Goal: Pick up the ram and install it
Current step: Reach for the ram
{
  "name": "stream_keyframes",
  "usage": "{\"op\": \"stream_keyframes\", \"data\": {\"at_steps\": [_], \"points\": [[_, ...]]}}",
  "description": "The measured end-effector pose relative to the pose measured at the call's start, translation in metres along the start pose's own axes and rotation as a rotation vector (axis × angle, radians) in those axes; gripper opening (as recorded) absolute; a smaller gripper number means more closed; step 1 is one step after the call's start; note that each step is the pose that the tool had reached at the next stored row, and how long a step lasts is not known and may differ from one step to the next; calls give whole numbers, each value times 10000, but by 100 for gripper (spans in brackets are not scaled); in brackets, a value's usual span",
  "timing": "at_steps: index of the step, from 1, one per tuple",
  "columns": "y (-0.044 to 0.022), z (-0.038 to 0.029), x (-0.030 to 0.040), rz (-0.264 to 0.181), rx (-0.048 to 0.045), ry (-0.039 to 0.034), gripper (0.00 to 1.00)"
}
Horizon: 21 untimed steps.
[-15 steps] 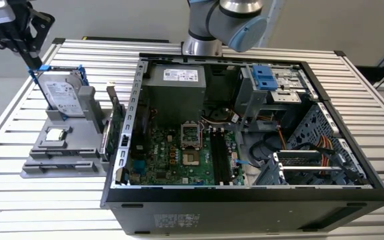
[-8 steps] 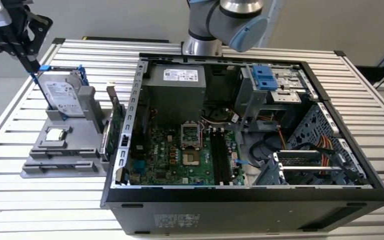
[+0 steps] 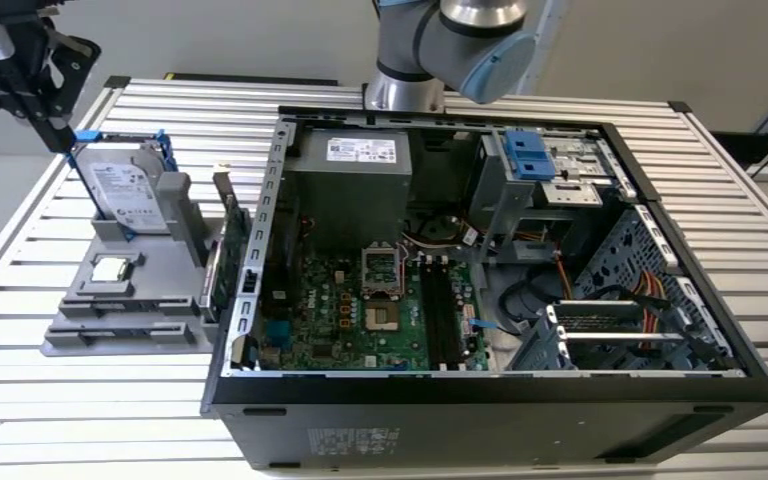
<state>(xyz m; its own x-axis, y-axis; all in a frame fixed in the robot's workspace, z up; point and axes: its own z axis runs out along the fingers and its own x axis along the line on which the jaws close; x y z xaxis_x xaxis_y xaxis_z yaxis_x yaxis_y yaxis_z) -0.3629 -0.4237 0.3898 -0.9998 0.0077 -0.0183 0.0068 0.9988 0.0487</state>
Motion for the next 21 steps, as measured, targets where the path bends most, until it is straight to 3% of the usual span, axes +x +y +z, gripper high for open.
{"op": "stream_keyframes", "data": {"at_steps": [21], "points": [[-282,-10,-2,91,1,-5,0]]}}
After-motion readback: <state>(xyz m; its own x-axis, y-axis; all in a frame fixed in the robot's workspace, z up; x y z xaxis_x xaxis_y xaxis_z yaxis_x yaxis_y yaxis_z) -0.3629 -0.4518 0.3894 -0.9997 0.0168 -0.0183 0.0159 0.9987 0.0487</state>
